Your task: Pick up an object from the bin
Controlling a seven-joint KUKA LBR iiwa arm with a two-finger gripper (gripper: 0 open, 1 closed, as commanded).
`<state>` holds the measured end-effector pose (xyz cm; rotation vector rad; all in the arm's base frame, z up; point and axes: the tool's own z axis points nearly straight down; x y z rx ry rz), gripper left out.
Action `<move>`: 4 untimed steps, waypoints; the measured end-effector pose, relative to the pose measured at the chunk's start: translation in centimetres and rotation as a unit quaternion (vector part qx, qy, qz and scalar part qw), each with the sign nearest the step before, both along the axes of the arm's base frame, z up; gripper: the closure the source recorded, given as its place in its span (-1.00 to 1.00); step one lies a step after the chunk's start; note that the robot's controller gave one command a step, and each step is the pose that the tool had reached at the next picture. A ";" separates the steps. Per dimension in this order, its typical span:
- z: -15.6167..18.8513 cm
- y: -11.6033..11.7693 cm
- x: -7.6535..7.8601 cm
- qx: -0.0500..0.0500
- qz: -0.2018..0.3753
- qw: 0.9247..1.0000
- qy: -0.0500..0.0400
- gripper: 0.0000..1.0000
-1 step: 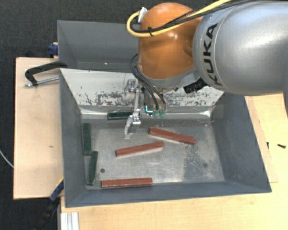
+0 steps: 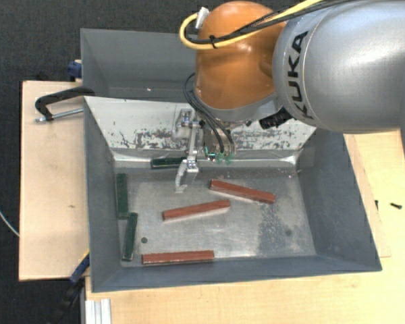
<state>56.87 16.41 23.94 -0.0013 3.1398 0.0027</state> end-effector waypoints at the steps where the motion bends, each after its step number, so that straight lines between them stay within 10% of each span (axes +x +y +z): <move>1: -5.2 -0.7 -1.9 0.001 -0.005 1.000 -0.002 -1.00; 2: -12.2 -3.1 -3.1 0.000 0.048 0.999 -0.001 -1.00; 3: -16.3 -5.3 -5.3 0.000 0.092 0.996 0.002 1.00; 4: -16.3 -5.3 -5.3 0.000 0.092 0.996 0.002 1.00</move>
Offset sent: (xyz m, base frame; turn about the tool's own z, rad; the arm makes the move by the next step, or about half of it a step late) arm -0.0339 -0.0377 -0.1328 -0.1020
